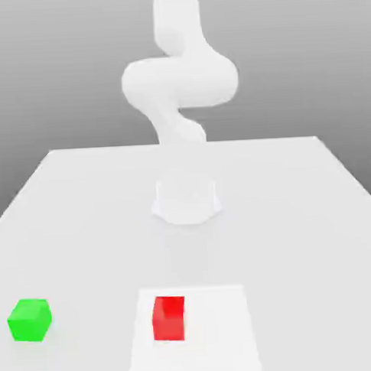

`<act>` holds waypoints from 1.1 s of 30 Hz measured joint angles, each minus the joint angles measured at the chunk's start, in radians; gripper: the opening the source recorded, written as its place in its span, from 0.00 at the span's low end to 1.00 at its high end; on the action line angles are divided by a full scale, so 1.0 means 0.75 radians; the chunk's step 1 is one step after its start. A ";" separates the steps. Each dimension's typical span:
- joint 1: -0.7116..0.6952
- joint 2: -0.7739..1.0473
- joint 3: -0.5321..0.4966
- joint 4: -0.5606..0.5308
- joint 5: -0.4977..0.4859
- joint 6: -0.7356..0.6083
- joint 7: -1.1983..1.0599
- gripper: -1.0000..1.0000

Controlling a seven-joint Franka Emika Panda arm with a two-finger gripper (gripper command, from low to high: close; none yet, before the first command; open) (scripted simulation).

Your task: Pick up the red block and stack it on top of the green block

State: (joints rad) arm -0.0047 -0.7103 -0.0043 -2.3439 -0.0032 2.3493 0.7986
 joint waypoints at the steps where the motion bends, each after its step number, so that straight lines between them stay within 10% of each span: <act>1: -0.003 0.054 -0.003 -0.026 -0.002 0.029 -0.001 0.50; 26: -0.070 1.268 -0.034 -0.457 0.048 0.771 -0.076 0.50; 27: -0.074 1.303 -0.029 -0.452 0.052 0.801 -0.079 0.00; 33: -0.077 1.320 -0.026 -0.450 0.050 0.816 -0.077 0.00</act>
State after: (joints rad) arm -0.0628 0.2800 -0.0235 -2.6811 0.0345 2.9610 0.7406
